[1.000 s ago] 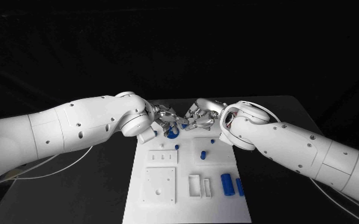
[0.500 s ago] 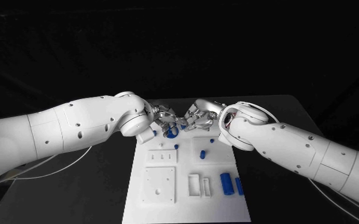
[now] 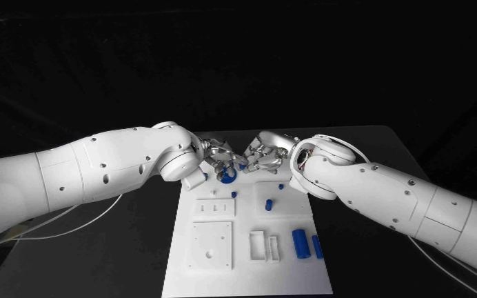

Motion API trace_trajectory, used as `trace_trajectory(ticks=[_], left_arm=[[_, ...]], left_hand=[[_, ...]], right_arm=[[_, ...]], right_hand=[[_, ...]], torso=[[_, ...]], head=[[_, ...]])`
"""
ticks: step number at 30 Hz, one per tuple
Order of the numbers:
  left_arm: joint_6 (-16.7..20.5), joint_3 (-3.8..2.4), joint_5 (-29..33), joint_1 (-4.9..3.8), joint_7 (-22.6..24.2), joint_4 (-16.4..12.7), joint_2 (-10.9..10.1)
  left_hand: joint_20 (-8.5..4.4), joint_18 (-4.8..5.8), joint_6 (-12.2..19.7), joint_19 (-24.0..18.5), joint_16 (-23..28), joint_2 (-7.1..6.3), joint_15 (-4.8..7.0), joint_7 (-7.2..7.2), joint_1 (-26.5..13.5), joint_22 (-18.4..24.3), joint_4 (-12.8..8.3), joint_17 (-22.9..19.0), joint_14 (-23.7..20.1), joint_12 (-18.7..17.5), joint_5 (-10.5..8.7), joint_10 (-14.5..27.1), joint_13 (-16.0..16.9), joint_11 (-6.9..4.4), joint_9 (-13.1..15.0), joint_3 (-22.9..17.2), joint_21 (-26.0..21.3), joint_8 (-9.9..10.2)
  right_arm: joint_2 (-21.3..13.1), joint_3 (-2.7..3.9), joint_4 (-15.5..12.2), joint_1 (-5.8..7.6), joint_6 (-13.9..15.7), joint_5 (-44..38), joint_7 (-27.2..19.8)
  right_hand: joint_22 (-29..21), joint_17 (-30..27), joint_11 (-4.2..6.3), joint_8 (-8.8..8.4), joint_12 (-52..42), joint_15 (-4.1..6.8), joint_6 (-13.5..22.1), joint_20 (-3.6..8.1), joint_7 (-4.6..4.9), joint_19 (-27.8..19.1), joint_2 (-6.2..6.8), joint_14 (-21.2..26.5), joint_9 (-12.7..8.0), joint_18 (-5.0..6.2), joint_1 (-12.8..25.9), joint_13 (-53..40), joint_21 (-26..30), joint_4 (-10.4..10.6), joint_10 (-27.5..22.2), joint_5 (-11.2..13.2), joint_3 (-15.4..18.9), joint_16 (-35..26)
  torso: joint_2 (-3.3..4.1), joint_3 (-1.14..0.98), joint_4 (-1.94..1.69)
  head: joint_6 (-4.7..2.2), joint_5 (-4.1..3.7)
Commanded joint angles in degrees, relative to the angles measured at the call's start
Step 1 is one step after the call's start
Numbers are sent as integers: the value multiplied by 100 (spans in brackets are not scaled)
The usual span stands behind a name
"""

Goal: Assemble the parts on the task board

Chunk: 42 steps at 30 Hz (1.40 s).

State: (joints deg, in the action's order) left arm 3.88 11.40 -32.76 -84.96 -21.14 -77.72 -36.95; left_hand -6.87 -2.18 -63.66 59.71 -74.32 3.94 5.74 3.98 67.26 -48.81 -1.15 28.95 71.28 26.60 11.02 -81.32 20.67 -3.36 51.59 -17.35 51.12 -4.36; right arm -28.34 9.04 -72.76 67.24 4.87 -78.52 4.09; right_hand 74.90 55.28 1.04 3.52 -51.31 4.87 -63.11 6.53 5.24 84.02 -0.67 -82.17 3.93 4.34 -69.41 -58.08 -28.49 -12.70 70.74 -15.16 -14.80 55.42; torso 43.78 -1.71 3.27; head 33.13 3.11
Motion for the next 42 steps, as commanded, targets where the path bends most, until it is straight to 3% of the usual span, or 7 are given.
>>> trace_trajectory(ticks=[1,8,12,28,33,37,42], left_arm=[[135,-12,151,-2,284,-43,37],[136,-12,151,-2,267,-37,30],[84,-11,194,-2,252,-30,21],[-278,-7,35,-2,65,26,-77],[-279,-4,-12,-2,21,17,-186],[-227,4,-148,-2,0,-35,-277],[-210,70,-412,-2,-122,-200,-439]], left_hand=[[-15,-43,-395,44,-25,-87,27,-345,-45,-19,-565,52,34,-67,86,-78,-17,-7,11,-613,24,35],[-26,-43,-433,54,1,-112,37,-347,-69,-47,-613,129,60,-116,221,-129,-16,-15,47,-689,30,37],[-29,-51,-451,53,30,-153,38,-343,-105,-65,-646,157,62,-145,570,-131,-17,-14,60,-752,33,36],[-28,-57,-484,44,90,-175,38,-346,-145,-125,-714,267,74,-208,572,-164,-7,-11,10,-818,33,47],[-26,-60,-489,47,104,-179,38,-347,-140,-133,-720,280,84,-215,583,-178,-6,-12,6,-815,28,42],[-39,-64,-527,61,91,-256,51,-368,-242,-157,-736,312,106,-218,1037,-209,-2,-25,129,-853,41,0],[-52,-62,-520,84,92,-242,65,-379,-332,-208,-759,385,153,-202,1040,-240,37,-40,384,-940,44,24]], right_arm=[[37,-1,9,-7,94,63,-100],[3,0,17,-20,216,77,-106],[-39,0,17,-26,250,96,-104],[-575,10,14,-33,219,563,-518],[-857,11,6,-33,90,789,-853],[-1023,12,73,-33,165,837,-929],[-1161,64,263,-33,410,948,-1000]], right_hand=[[188,-148,-29,4,314,-25,234,-69,58,179,136,59,-22,87,83,298,268,42,-111,-68,169,-175],[-14,-308,-59,9,378,-56,468,-120,109,226,97,62,-19,151,-41,648,685,230,-161,-111,888,-382],[-22,-303,-68,4,344,-61,482,-125,103,230,54,58,-20,155,-23,709,721,313,-172,11,1078,-386],[-234,-418,-168,-10,269,-144,1230,-209,191,127,123,234,-42,220,-114,920,1497,740,-382,-271,2151,-541],[-313,-468,-178,6,240,-160,932,-225,183,92,40,314,-22,222,-98,1007,1786,826,-474,-297,2321,-559],[-341,-509,-172,13,245,-161,805,-230,168,104,-77,312,-16,221,75,1063,1833,986,-472,-387,2365,-586],[-355,-528,-166,11,238,-157,782,-223,162,126,-84,302,-17,211,118,1104,1857,1067,-458,-446,2381,-591]], torso=[[1,7,9],[1,4,-4],[-2,0,-7],[-2,16,-8],[-5,16,10],[-10,11,13],[11,14,-12]], head=[[-17,-1],[0,-23],[0,-41],[-24,-53],[-54,-33],[-36,-13],[-37,5]])
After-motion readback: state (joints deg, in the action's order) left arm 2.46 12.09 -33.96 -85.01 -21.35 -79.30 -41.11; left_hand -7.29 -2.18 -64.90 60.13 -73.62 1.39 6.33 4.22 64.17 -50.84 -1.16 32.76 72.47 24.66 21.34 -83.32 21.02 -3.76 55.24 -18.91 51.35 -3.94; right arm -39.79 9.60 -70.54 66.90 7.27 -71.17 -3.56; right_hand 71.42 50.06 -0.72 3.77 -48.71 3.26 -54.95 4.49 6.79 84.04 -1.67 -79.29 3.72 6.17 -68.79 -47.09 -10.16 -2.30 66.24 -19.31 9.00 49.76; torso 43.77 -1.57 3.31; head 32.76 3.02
